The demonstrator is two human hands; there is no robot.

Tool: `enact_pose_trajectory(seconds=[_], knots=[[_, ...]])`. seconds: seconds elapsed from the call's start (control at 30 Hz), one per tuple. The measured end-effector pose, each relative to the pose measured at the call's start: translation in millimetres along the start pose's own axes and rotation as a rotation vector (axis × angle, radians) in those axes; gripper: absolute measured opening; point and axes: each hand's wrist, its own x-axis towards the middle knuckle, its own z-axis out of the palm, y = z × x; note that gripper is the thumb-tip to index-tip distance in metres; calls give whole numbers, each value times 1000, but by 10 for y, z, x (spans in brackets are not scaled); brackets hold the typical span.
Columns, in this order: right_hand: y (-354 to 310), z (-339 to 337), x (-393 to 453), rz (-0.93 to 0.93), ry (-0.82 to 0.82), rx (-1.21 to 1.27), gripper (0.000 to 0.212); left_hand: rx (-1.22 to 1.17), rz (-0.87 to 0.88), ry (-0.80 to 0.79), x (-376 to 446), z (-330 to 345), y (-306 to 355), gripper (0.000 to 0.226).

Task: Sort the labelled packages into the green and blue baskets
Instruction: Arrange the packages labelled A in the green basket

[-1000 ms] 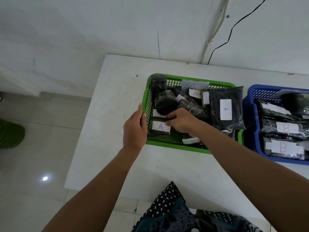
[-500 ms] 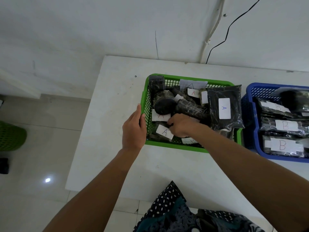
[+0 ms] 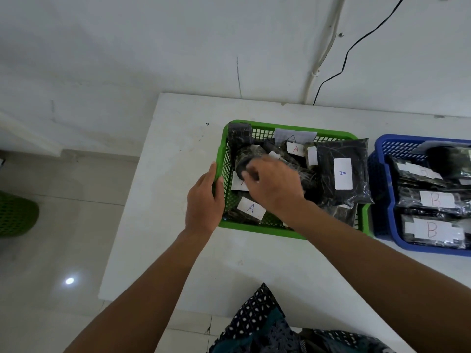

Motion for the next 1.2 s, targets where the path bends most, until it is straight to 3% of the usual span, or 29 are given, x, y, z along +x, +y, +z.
enact_pose_trajectory(seconds=[0.07, 0.17, 0.27, 0.37, 0.53, 0.63, 0.7, 0.83, 0.9, 1.0, 1.13, 1.2], knots=[[63, -67, 145, -16, 116, 40, 29, -33, -39, 13, 116, 35, 36, 43], [162, -66, 368, 83, -71, 61, 51, -93, -117, 28, 269, 108, 76, 41], [215, -24, 458, 145, -175, 110, 54, -86, -108, 38, 288, 172, 78, 41], [240, -89, 490, 72, -245, 146, 42, -111, -132, 52, 269, 200, 53, 40], [253, -143, 434, -126, -476, 129, 43, -161, -131, 58, 275, 197, 38, 38], [261, -71, 414, -115, -599, 87, 48, -163, -136, 56, 273, 195, 31, 38], [273, -38, 425, -116, -559, 110, 63, -158, -132, 49, 269, 184, 37, 37], [328, 78, 307, -268, -398, 55, 128, -177, -139, 45, 274, 166, 59, 37], [392, 111, 216, -289, -437, -4, 134, -198, -174, 33, 274, 162, 62, 38], [470, 96, 156, -256, -546, 36, 123, -197, -182, 29, 273, 151, 65, 39], [409, 43, 213, -255, -598, 128, 71, -177, -171, 31, 281, 144, 60, 39], [357, 45, 230, -225, -664, 157, 60, -173, -162, 25, 282, 138, 54, 38]])
